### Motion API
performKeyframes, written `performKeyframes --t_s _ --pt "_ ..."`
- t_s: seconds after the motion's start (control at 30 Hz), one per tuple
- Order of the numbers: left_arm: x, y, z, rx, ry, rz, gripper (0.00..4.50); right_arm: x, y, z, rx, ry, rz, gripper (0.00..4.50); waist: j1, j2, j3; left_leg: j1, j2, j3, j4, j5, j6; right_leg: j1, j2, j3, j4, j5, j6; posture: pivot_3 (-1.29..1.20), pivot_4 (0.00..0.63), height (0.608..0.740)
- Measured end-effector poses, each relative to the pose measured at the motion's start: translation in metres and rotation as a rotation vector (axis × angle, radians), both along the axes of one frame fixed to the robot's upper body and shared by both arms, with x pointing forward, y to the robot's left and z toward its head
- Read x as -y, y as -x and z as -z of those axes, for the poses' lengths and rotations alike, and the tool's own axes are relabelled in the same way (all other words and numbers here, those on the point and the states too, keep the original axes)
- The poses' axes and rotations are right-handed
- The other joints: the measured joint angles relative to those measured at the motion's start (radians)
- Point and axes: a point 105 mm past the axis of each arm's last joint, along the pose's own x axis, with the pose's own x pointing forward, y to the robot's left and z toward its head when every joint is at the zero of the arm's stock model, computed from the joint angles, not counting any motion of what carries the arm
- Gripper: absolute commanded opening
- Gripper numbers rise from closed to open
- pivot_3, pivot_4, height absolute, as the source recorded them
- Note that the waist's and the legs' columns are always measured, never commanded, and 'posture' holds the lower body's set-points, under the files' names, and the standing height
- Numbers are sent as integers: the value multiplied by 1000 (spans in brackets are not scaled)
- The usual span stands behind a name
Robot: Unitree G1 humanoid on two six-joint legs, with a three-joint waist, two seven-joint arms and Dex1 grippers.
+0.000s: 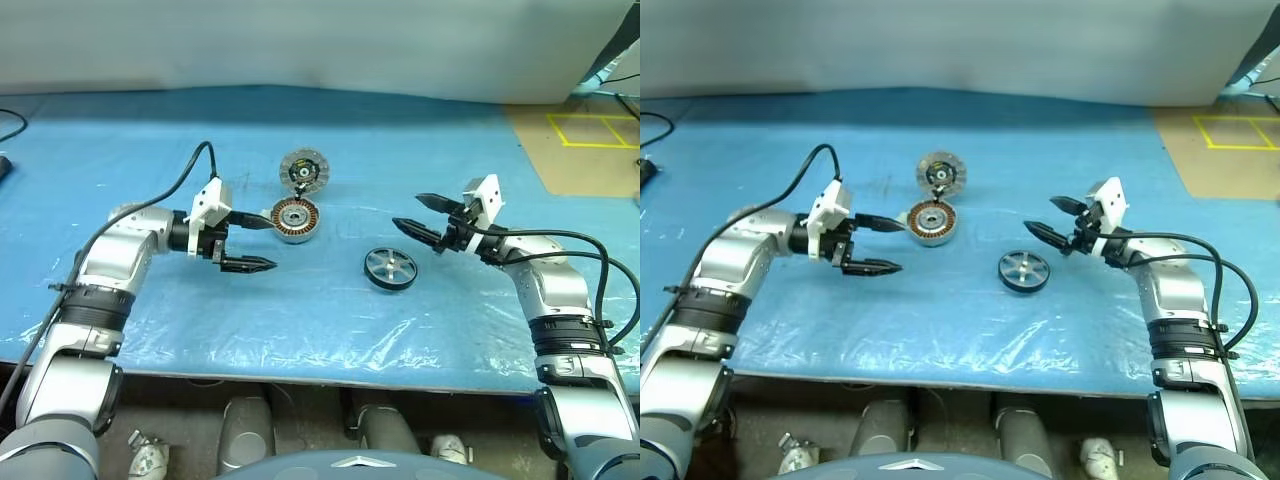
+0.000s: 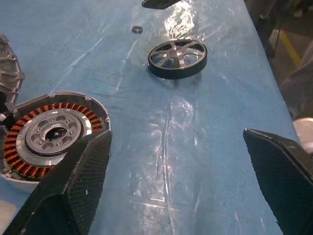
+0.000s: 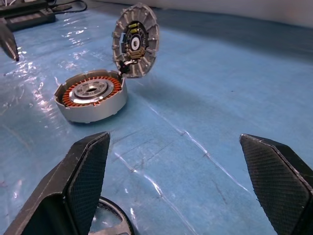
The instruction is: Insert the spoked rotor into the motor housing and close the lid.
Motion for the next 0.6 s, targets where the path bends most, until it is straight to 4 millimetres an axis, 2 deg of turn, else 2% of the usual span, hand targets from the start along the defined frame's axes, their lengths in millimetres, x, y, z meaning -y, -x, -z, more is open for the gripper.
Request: performKeyframes --t_s 0.13,0.27,0.37,0.6 --pt "2 -15 -7 46 -91 56 4500 -3 5 4 0 26 -8 4482 2 0 0 -2 0 0 0 4 1 1 -4 -6 0 0 0 0 150 740" --pt "19 -38 -14 134 -233 145 4500 -12 14 10 12 92 -34 4482 5 0 0 -4 -1 0 0 7 2 4 -12 -15 0 -1 2 0 150 740" --pt "22 -46 -15 182 -316 175 4500 -12 20 9 32 115 -30 4482 2 0 0 -5 -3 -1 0 7 2 6 -15 -16 -1 -2 3 0 150 740" --pt "29 -52 0 234 -505 249 4500 -17 34 0 91 116 -16 4482 6 0 0 -8 -3 -9 0 8 1 8 -16 -24 -1 -3 3 0 150 740"
